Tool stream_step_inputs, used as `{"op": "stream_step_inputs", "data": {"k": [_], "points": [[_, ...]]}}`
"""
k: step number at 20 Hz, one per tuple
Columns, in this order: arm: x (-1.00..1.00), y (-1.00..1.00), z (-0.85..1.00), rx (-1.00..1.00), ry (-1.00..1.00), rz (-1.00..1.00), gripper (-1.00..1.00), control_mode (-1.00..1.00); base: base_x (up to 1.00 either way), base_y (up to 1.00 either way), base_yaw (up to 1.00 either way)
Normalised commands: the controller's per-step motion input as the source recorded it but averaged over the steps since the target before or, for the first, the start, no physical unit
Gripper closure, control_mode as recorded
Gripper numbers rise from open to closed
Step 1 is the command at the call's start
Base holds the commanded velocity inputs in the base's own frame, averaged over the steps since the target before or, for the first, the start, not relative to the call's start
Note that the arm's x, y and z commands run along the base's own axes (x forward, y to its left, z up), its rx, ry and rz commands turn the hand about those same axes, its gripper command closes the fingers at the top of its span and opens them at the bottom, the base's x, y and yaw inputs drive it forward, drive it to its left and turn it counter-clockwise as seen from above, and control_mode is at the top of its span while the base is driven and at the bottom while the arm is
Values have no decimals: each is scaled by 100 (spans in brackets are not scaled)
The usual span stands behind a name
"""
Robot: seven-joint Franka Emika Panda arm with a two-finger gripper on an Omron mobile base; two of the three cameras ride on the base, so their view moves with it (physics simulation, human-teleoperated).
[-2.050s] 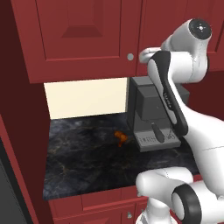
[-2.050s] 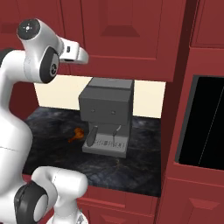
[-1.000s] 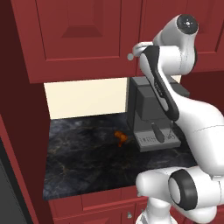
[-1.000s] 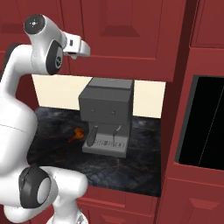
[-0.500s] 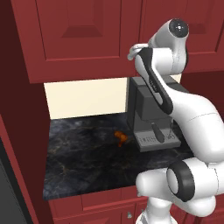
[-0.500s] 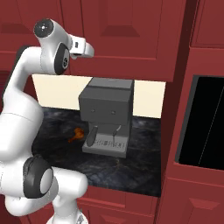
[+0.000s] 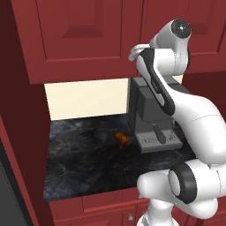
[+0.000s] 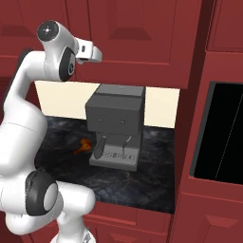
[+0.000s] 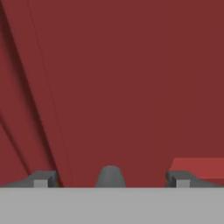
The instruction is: Retrieve the tupperware from the cabinet, then place the raw meat into the tupperware to avoid contamination.
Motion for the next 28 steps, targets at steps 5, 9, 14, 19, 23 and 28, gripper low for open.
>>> {"op": "stream_step_inputs", "data": {"k": [5, 9, 14, 19, 23, 28], "points": [[0, 0, -1, 0, 0, 0, 100, -100, 0, 0, 0], [-20, -4, -2, 0, 0, -2, 100, -100, 0, 0, 0], [-75, -28, -2, 3, 0, -7, 100, -100, 0, 0, 0], [-92, -40, 3, 7, 0, -3, 100, -100, 0, 0, 0], [-85, -46, 3, 11, 1, 0, 100, -100, 0, 0, 0], [-91, -56, 5, 15, 0, 0, 100, -100, 0, 0, 0]]}}
